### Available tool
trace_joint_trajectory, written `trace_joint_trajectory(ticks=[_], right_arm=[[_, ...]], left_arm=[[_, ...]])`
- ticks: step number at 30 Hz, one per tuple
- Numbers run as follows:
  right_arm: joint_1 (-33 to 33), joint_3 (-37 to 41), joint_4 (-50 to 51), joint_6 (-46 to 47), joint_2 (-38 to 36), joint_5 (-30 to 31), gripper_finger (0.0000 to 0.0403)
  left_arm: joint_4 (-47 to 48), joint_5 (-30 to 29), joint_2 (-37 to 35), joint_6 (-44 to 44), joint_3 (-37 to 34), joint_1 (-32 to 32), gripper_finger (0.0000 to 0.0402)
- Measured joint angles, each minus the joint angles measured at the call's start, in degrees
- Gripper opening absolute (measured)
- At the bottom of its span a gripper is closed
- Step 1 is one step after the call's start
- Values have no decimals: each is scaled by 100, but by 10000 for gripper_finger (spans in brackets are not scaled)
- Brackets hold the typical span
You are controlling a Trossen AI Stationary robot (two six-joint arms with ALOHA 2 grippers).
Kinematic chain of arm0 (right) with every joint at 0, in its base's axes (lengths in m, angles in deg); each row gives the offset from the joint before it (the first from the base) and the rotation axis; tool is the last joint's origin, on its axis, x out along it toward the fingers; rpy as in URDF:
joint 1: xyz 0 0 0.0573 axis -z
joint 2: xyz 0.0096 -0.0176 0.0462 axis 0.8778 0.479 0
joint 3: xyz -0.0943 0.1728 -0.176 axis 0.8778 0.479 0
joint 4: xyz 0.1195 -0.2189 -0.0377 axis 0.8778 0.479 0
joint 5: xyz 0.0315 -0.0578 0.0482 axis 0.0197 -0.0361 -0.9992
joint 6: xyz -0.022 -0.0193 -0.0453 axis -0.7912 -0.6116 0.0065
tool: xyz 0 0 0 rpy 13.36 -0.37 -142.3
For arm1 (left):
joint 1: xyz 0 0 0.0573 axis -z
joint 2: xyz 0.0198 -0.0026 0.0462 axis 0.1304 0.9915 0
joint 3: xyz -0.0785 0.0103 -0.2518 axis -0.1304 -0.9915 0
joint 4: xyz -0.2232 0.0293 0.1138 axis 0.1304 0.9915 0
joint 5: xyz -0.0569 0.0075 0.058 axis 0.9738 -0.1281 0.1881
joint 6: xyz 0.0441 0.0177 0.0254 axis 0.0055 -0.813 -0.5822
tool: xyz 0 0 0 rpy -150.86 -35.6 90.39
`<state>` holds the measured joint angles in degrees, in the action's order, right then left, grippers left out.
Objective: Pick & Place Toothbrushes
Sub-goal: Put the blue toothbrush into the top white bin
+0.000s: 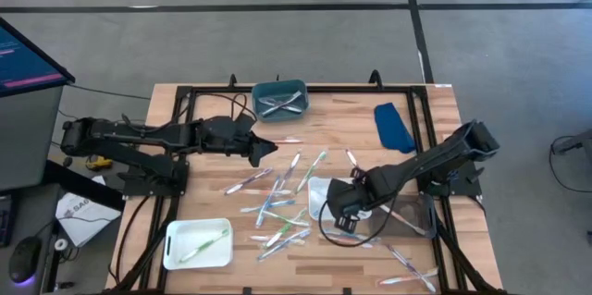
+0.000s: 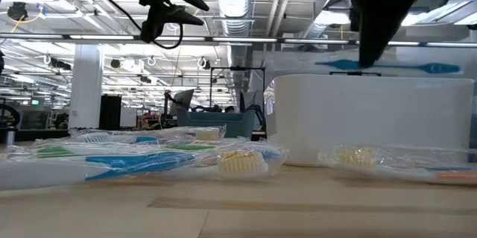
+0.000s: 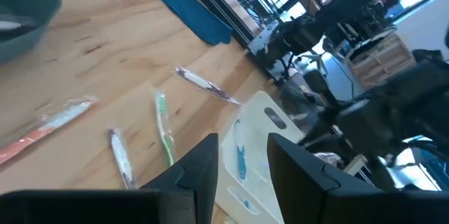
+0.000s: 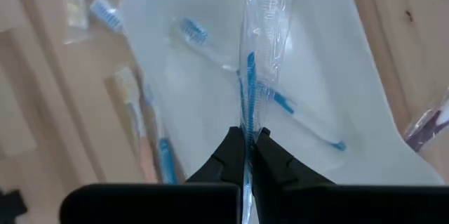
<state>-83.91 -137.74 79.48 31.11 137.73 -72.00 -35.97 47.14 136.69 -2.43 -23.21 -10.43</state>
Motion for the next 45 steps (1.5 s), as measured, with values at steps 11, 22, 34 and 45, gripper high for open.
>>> trace_joint_trajectory(ticks=[11,22,34,45], right_arm=[[272,-4,68,-806,-6,-52,0],[592,-4,-107,-810,-6,-109,0],[525,-9,-181,-522,87,-141,0],[406,12,65,-459,427,-164,0]], left_arm=[[-159,-27,0,78,0,192,117],[-186,-192,0,42,0,234,117],[-234,-214,0,82,0,234,117],[-324,-236,-2,156,0,277,117]])
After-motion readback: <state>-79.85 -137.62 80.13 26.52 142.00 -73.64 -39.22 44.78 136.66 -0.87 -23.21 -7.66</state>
